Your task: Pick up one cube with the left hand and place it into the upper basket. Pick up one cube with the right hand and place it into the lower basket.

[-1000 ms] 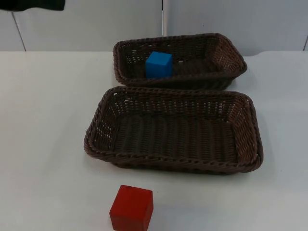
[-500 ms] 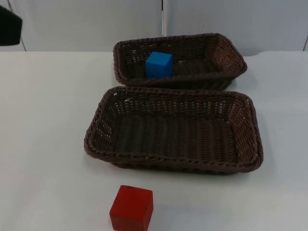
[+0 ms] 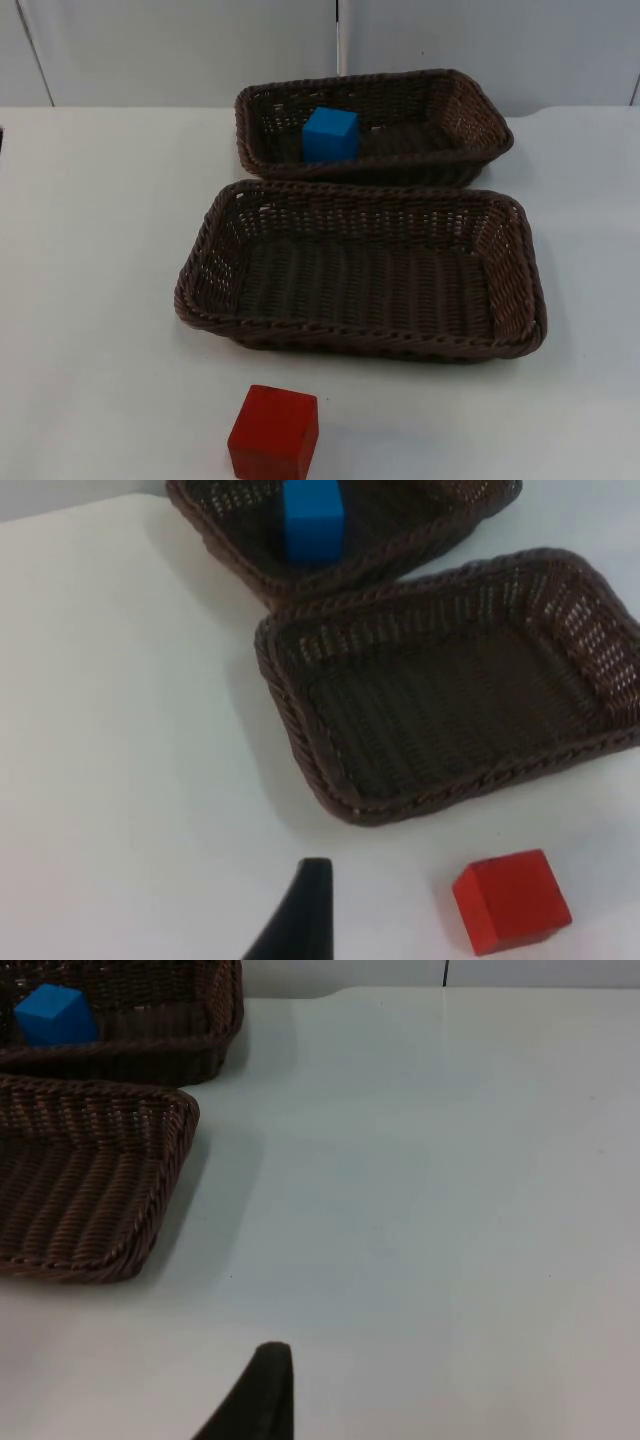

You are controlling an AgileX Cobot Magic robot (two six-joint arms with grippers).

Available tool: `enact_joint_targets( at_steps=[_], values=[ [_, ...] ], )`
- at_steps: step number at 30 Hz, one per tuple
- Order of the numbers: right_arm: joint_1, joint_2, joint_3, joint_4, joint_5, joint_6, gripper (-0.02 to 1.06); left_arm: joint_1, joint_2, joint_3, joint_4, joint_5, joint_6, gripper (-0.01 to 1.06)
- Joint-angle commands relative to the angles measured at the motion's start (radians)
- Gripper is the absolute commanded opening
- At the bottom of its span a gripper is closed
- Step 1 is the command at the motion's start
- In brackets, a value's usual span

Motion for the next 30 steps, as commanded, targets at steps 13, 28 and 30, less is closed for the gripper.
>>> enact_joint_targets(
  at_steps=[13,28,30],
  values=[
    [-0.005,-0.004,0.007,-0.002,-0.007,0.000,1.05,-0.002,-0.089,0.055,-0.025,-0.017,-0.005,0.88],
    [-0.005,-0.004,0.005,-0.002,-0.009,-0.008,1.05,-0.002,-0.089,0.055,-0.025,-0.017,0.006,0.88],
    [-0.005,-0.004,0.005,-0.002,-0.009,-0.008,1.05,-0.002,-0.089,0.055,-0.025,-0.015,0.006,0.88]
  ],
)
